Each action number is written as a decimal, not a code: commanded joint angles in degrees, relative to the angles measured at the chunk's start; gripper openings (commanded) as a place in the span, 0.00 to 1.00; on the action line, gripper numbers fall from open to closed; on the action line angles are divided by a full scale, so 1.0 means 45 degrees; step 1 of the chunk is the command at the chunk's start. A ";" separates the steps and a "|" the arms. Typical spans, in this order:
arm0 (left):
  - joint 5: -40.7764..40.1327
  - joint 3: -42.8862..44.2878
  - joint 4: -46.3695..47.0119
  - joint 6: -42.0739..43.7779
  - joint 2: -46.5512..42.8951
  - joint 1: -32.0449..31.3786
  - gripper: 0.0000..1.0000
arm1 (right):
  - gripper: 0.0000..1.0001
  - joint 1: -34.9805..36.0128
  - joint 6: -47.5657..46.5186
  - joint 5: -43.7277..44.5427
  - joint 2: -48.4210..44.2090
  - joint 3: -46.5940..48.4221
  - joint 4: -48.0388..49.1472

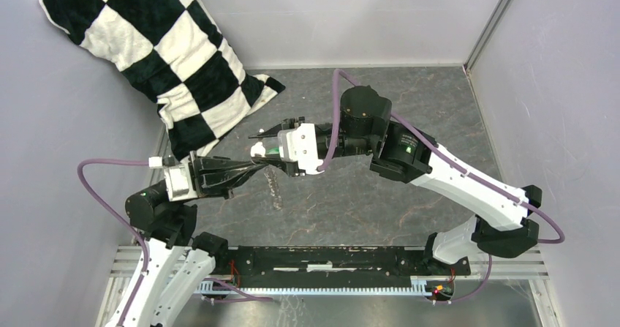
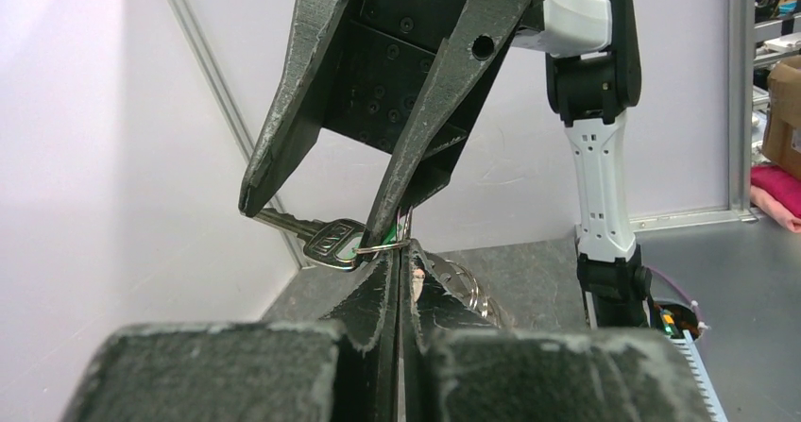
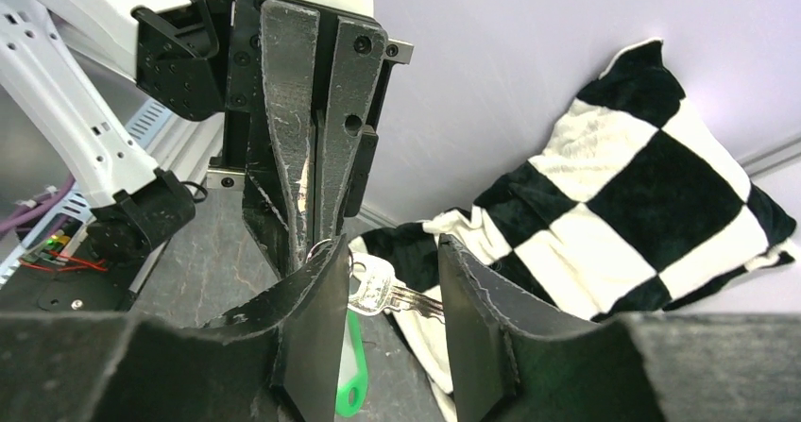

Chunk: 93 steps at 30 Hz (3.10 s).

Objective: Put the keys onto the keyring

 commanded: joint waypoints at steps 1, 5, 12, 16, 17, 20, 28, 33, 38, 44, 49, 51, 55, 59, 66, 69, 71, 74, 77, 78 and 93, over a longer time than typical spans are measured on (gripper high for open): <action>0.0697 0.0091 0.1049 -0.0656 -0.0236 -0.0543 0.02 | 0.46 -0.0096 0.0011 0.0052 0.0967 0.0462 0.0127; 0.0565 0.0295 0.1035 -0.0685 -0.0337 -0.0640 0.02 | 0.48 -0.0210 -0.0027 -0.0225 0.1123 0.0739 -0.0323; 0.0501 0.0436 0.1091 -0.0664 -0.0445 -0.0887 0.02 | 0.50 -0.0273 -0.0572 -0.0624 0.1732 0.1591 -0.1475; 0.0593 0.0504 0.1081 -0.0661 -0.0545 -0.1048 0.02 | 0.49 -0.0464 -0.0857 -0.0690 0.2291 0.2612 -0.2179; 0.0614 0.0534 0.1060 -0.0657 -0.0581 -0.1079 0.02 | 0.49 -0.0547 -0.0877 -0.0883 0.2342 0.2709 -0.2233; 0.0603 0.0604 0.0965 -0.0600 -0.0690 -0.1152 0.02 | 0.50 -0.0888 -0.0996 -0.1776 0.2660 0.3238 -0.2659; 0.0479 0.0621 0.0764 -0.0386 -0.0861 -0.1246 0.02 | 0.51 -0.1204 -0.0670 -0.2871 0.3090 0.4028 -0.3354; 0.0385 0.0640 0.0751 -0.0318 -0.0843 -0.1289 0.02 | 0.48 -0.1233 -0.0567 -0.2892 0.3193 0.4178 -0.3654; 0.0363 0.0689 0.0733 -0.0246 -0.0866 -0.1308 0.02 | 0.47 -0.1248 -0.0533 -0.2385 0.3092 0.4276 -0.3810; 0.0347 0.0690 0.0733 -0.0159 -0.0885 -0.1328 0.02 | 0.53 -0.1248 -0.0326 -0.1750 0.2895 0.4087 -0.3645; 0.0338 0.0710 0.0682 -0.0095 -0.0940 -0.1329 0.02 | 0.56 -0.1263 0.0007 -0.1358 0.2784 0.4028 -0.3312; 0.0304 0.0726 0.0661 -0.0073 -0.0974 -0.1328 0.02 | 0.56 -0.1272 0.0026 -0.1396 0.2723 0.3987 -0.3331; 0.0216 0.0749 0.0649 -0.0051 -0.1018 -0.1329 0.02 | 0.55 -0.1279 0.0024 -0.1360 0.2669 0.3956 -0.3475; 0.0158 0.0728 0.0633 -0.0012 -0.1048 -0.1348 0.02 | 0.54 -0.1377 0.0038 -0.1391 0.2608 0.3952 -0.3534; 0.0149 0.0719 0.0639 0.0003 -0.1010 -0.1368 0.02 | 0.55 -0.1653 0.0041 -0.1698 0.2684 0.4234 -0.3896; 0.0130 0.0744 0.0686 0.0008 -0.1003 -0.1387 0.02 | 0.56 -0.1660 0.0038 -0.1864 0.2983 0.4685 -0.4463; 0.0127 0.0768 0.0707 -0.0010 -0.1015 -0.1387 0.02 | 0.56 -0.1678 0.0124 -0.1904 0.2954 0.4542 -0.4550; 0.0225 0.0768 0.0743 -0.0050 -0.0982 -0.1421 0.02 | 0.57 -0.1744 0.0547 -0.2236 0.3129 0.4610 -0.4658; 0.0366 0.0779 0.0773 -0.0036 -0.0961 -0.1463 0.02 | 0.57 -0.1791 0.1070 -0.2338 0.3345 0.4775 -0.4710; 0.0432 0.0786 0.0768 -0.0022 -0.0943 -0.1465 0.02 | 0.57 -0.1788 0.1270 -0.2301 0.3422 0.4845 -0.4713; 0.1807 0.0945 0.1020 0.0876 -0.0896 -0.1602 0.02 | 0.55 -0.1427 0.3308 0.0751 0.3872 0.4970 -0.5887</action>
